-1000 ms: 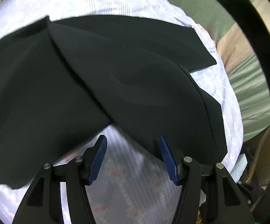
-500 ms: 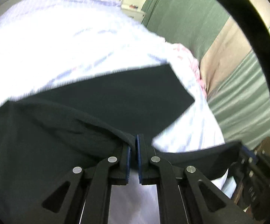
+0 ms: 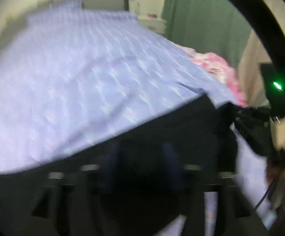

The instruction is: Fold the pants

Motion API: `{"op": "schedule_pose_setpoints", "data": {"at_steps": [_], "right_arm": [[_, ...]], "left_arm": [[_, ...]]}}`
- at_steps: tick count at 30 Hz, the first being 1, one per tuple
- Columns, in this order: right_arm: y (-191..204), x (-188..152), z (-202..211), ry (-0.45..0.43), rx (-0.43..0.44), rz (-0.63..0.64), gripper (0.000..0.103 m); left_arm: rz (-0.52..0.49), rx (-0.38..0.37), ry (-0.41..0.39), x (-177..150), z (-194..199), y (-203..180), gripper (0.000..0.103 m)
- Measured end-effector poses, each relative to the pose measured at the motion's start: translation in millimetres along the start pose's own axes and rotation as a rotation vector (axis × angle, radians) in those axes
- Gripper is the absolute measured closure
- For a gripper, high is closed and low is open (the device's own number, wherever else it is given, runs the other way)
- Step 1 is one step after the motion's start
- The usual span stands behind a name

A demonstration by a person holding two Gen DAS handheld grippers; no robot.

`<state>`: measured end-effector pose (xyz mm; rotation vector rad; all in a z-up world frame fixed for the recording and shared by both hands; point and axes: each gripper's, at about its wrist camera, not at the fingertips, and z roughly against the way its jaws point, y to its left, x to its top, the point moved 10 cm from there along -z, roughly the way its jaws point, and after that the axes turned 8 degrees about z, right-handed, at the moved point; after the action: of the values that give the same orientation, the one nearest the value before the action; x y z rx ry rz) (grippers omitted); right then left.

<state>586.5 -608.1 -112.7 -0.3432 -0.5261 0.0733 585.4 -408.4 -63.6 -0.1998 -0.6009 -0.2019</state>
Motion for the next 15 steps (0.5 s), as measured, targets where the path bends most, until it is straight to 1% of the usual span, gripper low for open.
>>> {"op": "schedule_pose_setpoints", "data": {"at_steps": [1, 2, 4, 6, 7, 8, 9, 10, 11, 12, 13, 14, 15], "right_arm": [[-1.8, -3.1, -6.7, 0.009, -0.006, 0.002, 0.099], [-3.3, 0.2, -19.9, 0.026, 0.021, -0.012, 0.099], [-6.8, 5.6, -36.8, 0.042, 0.044, -0.033, 0.099], [-7.3, 11.0, -52.9, 0.052, 0.067, -0.039, 0.098], [-6.4, 14.7, -58.0, 0.044, 0.094, -0.044, 0.092], [-7.8, 17.5, -62.8, 0.047, 0.089, -0.041, 0.081], [-11.2, 19.4, -63.8, 0.046, 0.077, -0.039, 0.074], [-18.4, 22.3, -63.1, 0.03, 0.058, -0.047, 0.06], [-30.6, 25.0, -56.6, -0.003, 0.022, -0.068, 0.047], [-45.4, 26.3, -48.0, -0.034, -0.015, -0.096, 0.041], [-58.6, 26.1, -39.5, -0.064, -0.032, -0.121, 0.033], [-70.9, 23.3, -32.2, -0.086, -0.038, -0.145, 0.032], [-81.0, 18.6, -27.1, -0.089, -0.042, -0.169, 0.032]], "left_arm": [[-0.023, 0.029, -0.039, 5.2, 2.1, 1.4, 0.029], [-0.046, 0.034, -0.053, 8.5, 1.8, 0.0, 0.029], [-0.069, 0.03, -0.032, 9.8, -6.0, -1.8, 0.029], [-0.071, 0.041, -0.019, 8.7, -13.5, -1.2, 0.029], [-0.07, 0.042, -0.013, 7.0, -16.2, -2.2, 0.029], [-0.068, 0.043, -0.008, 4.9, -17.9, -1.9, 0.029], [-0.069, 0.044, -0.003, 3.0, -20.0, -2.5, 0.029], [-0.073, 0.047, 0.002, 0.8, -22.4, -3.5, 0.029], [-0.077, 0.048, 0.004, 0.9, -25.5, -9.9, 0.029], [-0.085, 0.044, 0.006, 0.1, -28.8, -13.6, 0.029], [-0.098, 0.038, 0.006, 0.1, -31.2, -17.1, 0.029], [-0.106, 0.037, 0.004, 0.9, -35.2, -23.6, 0.029], [-0.112, 0.027, 0.006, 3.2, -37.8, -27.3, 0.029]]}}
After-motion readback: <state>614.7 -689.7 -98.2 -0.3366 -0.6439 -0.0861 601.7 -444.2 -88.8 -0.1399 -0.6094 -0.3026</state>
